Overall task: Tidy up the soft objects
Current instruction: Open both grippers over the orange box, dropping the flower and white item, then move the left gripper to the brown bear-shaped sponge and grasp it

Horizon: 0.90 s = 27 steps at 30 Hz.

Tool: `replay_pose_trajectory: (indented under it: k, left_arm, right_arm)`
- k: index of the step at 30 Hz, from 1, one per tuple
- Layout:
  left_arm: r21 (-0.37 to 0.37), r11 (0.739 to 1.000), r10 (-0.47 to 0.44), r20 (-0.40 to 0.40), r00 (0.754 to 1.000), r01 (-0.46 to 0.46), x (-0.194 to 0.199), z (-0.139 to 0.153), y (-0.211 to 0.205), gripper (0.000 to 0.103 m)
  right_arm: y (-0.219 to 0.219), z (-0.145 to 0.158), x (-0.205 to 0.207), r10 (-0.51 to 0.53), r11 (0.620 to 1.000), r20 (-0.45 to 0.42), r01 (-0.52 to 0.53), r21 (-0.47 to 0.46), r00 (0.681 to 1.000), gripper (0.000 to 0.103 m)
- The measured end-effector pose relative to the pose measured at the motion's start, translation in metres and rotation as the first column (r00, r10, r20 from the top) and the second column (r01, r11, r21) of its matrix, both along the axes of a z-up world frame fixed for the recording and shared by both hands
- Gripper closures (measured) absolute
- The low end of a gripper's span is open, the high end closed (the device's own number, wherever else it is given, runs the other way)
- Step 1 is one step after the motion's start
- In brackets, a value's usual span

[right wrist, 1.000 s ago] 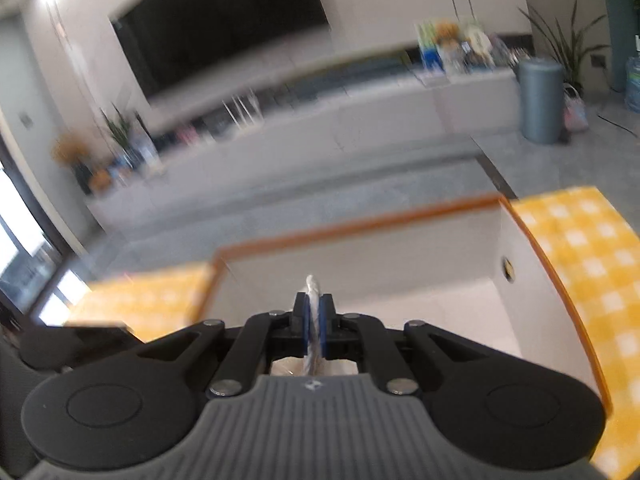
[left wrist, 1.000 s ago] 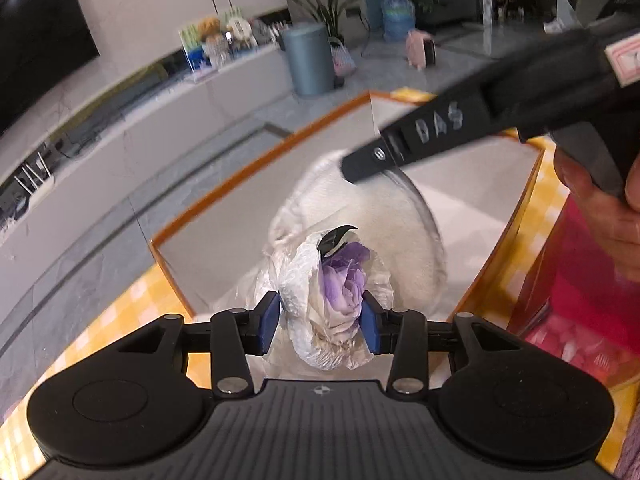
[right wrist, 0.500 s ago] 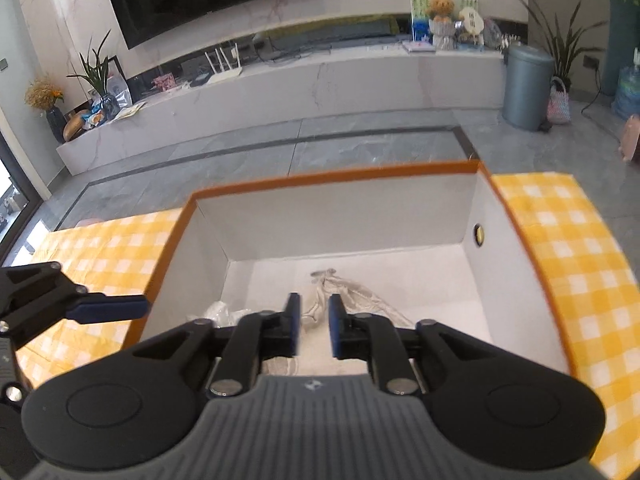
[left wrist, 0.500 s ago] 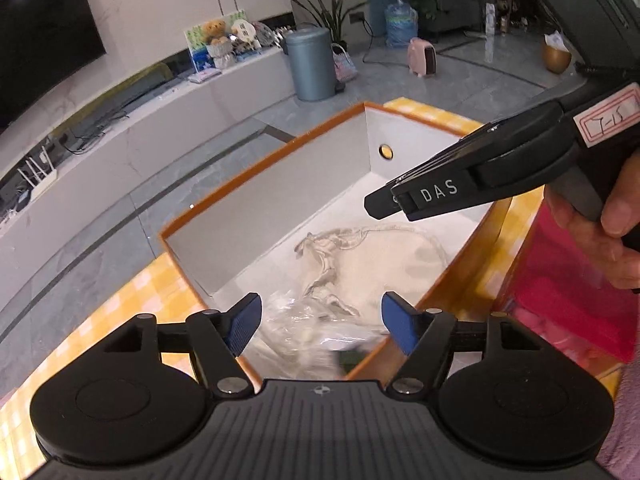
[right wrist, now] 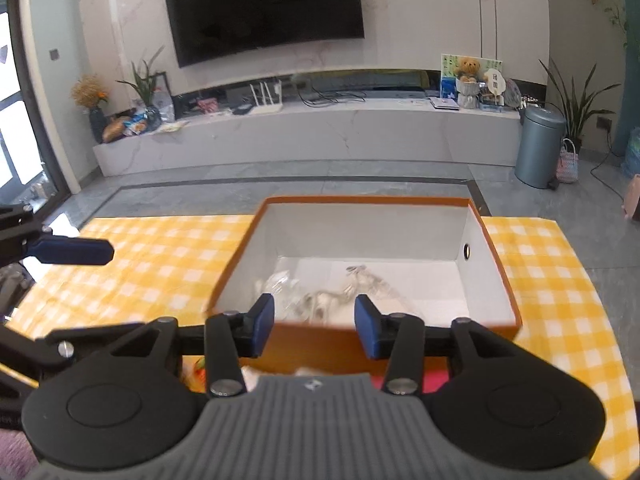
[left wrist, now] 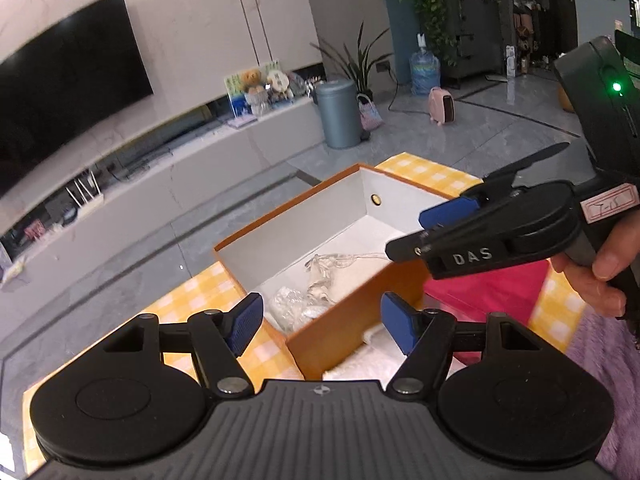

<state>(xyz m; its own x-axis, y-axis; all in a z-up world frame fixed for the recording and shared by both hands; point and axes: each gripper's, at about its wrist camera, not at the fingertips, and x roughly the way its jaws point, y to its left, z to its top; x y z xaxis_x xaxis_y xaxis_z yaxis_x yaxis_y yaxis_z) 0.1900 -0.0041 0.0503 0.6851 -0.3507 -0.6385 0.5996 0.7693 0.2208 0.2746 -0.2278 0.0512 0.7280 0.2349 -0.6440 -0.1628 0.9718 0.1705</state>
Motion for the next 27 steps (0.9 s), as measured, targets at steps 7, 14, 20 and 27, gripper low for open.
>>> replay_pose_trajectory:
  k: [7, 14, 20, 27]
  left_arm:
    - [0.010, 1.000, 0.016, 0.010, 1.000, -0.016, -0.066, -0.005, 0.006, 0.024]
    - [-0.044, 0.983, 0.172, -0.141, 0.975, -0.180, -0.087, -0.030, 0.025, 0.026]
    - [-0.151, 0.937, 0.254, -0.318, 0.913, -0.314, -0.093, -0.057, 0.063, 0.026]
    - [-0.196, 0.879, 0.348, -0.361, 0.865, -0.435, -0.106, -0.069, 0.099, 0.028]
  right_arm:
    - [0.010, 0.006, -0.096, 0.045, 0.994, 0.044, -0.049, 0.094, 0.998, 0.054]
    - [0.032, -0.019, -0.147, 0.070, 0.990, -0.024, -0.066, 0.128, 0.997, 0.054]
    - [0.046, -0.046, -0.160, 0.082, 0.994, -0.094, -0.076, 0.073, 0.992, 0.054]
    - [0.061, -0.063, -0.162, 0.095, 0.995, -0.115, -0.092, 0.033, 0.989, 0.054]
